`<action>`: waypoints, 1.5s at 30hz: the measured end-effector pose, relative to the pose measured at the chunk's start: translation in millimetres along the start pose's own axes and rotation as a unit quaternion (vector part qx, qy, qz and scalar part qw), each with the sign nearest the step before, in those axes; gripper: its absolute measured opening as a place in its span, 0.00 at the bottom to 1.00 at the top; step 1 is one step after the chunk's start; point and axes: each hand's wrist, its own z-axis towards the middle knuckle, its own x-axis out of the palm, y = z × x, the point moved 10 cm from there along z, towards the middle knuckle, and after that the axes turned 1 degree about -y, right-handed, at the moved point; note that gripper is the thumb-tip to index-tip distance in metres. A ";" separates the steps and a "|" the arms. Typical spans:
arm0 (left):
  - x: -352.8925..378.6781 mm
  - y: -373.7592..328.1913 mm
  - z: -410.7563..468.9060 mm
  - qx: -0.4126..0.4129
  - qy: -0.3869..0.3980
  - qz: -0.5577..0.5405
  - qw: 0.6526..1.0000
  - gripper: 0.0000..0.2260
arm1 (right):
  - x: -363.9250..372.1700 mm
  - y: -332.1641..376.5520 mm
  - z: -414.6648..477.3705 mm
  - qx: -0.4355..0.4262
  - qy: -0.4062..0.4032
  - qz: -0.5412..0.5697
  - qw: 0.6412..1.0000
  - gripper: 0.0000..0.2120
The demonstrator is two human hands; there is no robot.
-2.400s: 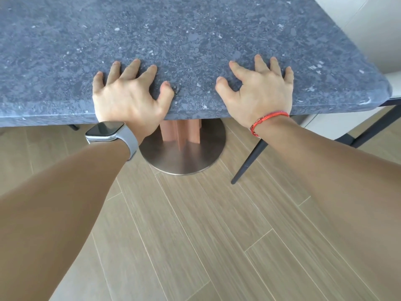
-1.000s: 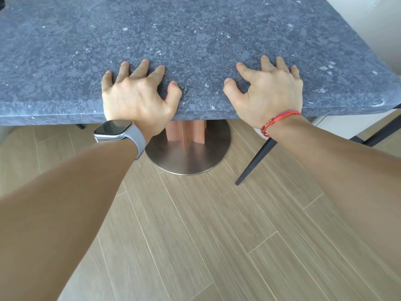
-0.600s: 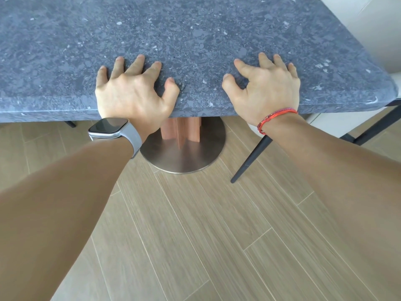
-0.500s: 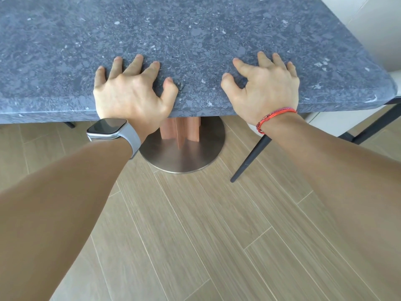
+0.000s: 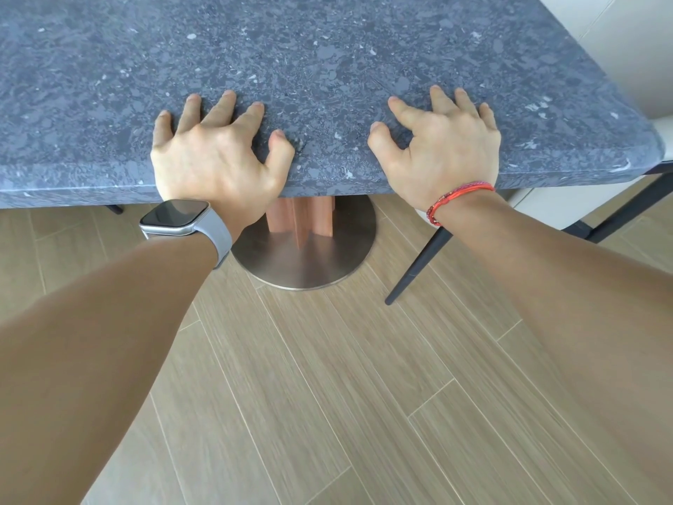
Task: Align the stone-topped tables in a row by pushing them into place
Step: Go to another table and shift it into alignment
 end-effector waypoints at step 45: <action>-6.9 -10.2 -7.2 0.062 -0.092 0.050 0.993 0.24 | -11.3 2.4 -8.7 -0.087 -0.108 -0.012 0.990 0.32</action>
